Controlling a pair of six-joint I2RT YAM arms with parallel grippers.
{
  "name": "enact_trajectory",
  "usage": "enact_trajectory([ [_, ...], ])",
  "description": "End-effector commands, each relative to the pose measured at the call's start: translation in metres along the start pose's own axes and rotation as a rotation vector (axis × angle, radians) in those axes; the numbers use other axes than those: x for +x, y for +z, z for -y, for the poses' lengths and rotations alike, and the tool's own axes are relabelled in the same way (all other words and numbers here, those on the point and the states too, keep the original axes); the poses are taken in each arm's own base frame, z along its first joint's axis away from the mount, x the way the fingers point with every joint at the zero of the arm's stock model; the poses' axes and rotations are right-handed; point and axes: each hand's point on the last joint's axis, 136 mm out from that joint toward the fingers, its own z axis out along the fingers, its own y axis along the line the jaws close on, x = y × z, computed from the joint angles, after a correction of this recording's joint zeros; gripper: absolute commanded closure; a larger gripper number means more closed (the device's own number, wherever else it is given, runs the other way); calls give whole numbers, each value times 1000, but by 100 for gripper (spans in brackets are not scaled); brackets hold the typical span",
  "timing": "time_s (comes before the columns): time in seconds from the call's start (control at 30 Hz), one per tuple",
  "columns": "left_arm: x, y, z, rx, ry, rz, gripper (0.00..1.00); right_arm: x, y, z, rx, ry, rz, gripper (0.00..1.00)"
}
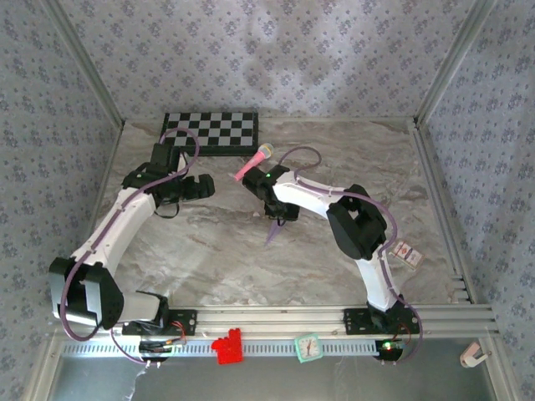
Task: Fold a paper plane with a square sheet of paper (pick it up from the middle)
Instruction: Turn over the paper plane at the center of the table.
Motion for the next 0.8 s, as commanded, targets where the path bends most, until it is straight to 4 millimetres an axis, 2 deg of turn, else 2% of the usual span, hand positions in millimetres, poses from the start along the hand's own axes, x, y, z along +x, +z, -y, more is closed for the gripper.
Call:
enact_trajectory([
  [0.0, -2, 1, 1, 13, -7, 0, 0, 0, 0, 8, 16, 36, -7, 79],
  [0.23, -3, 1, -2, 15, -34, 1, 0, -14, -16, 19, 28, 34, 52, 97],
  [0.37, 0, 2, -7, 14, -88, -3, 0, -29, -35, 19, -8, -29, 103, 100],
  [0.43, -6, 3, -8, 42, -132, 24, 0, -38, -46, 8, -74, -94, 126, 100],
  [0.53, -5, 6, -13, 81, -218, 29, 0, -44, -66, -25, -262, -205, 141, 100],
  [0.67, -5, 12, -12, 175, -325, 66, 0, -41, -93, -74, -554, -353, 160, 100],
  [0.77, -3, 17, -5, 242, -377, 76, 0, -36, -102, -96, -709, -397, 146, 99],
])
